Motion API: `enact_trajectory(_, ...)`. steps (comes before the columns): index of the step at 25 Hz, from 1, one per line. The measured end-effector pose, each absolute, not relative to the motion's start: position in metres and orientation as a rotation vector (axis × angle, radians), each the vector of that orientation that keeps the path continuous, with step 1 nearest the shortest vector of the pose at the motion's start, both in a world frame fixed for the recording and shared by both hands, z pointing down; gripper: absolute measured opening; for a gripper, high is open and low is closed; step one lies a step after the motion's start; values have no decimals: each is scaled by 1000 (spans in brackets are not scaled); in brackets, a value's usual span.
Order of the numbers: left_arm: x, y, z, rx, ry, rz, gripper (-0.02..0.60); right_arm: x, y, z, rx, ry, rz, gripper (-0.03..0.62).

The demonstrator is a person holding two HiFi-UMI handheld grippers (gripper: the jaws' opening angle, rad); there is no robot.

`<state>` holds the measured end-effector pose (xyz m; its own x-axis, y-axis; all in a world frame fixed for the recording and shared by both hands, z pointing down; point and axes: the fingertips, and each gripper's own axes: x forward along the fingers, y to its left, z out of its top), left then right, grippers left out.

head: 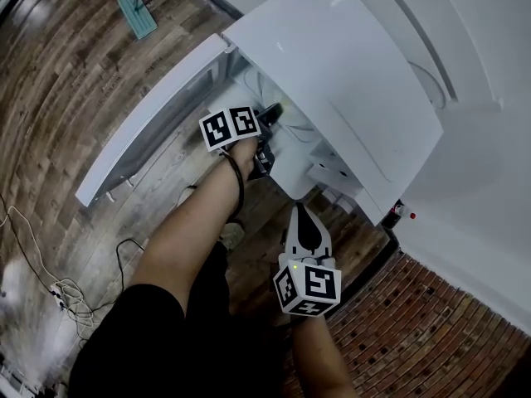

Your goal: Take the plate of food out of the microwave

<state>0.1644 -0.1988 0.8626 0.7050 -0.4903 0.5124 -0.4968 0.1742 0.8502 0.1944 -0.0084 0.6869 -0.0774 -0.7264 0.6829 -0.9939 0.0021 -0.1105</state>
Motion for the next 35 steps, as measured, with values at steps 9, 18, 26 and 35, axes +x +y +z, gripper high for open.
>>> enact_trajectory(9,160,-185,836,1451,-756,-200,18,190,1,692,1767,-1857,906,8)
enact_trajectory(18,137,-154,830,1352,-692,-351,9,182,0,684,1773,-1879,903,8)
enact_trajectory(26,100,-106,780,1353,-701,-325,9,180,-14,676,1829,-1920,919,8)
enact_trajectory(35,69,-63,676,1251,-710,-364,9,184,-23,617,1907,-1926,881,8)
